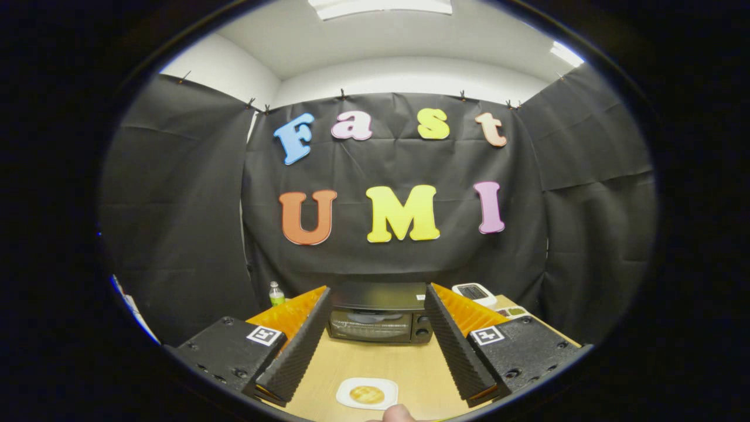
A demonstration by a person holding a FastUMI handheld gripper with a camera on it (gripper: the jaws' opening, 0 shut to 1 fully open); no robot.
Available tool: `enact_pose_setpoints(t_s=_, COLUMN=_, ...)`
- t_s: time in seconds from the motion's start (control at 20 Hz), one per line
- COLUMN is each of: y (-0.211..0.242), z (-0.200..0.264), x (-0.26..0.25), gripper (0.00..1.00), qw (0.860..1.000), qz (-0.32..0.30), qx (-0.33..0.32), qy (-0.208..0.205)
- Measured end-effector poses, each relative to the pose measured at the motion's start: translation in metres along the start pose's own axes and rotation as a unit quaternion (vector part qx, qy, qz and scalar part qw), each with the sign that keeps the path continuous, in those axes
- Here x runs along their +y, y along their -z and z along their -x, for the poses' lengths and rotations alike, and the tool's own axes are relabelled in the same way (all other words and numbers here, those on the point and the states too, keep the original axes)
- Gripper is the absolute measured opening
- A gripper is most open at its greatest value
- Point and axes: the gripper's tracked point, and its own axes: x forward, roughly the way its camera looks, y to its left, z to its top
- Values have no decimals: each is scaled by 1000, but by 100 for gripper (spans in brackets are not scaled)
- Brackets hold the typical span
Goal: Open the toaster oven, put the food inside, and close the toaster oven door.
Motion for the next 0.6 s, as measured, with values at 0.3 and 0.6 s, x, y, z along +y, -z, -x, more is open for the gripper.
enact_pose_setpoints(t_s=0.3, y=5, z=-3, x=-2, gripper=100, qw=1000, qz=2, qx=0, qy=3)
enact_pose_setpoints(t_s=0.6, y=11, z=-11, x=-5, gripper=100, qw=1000, qz=10, qx=-2, qy=11)
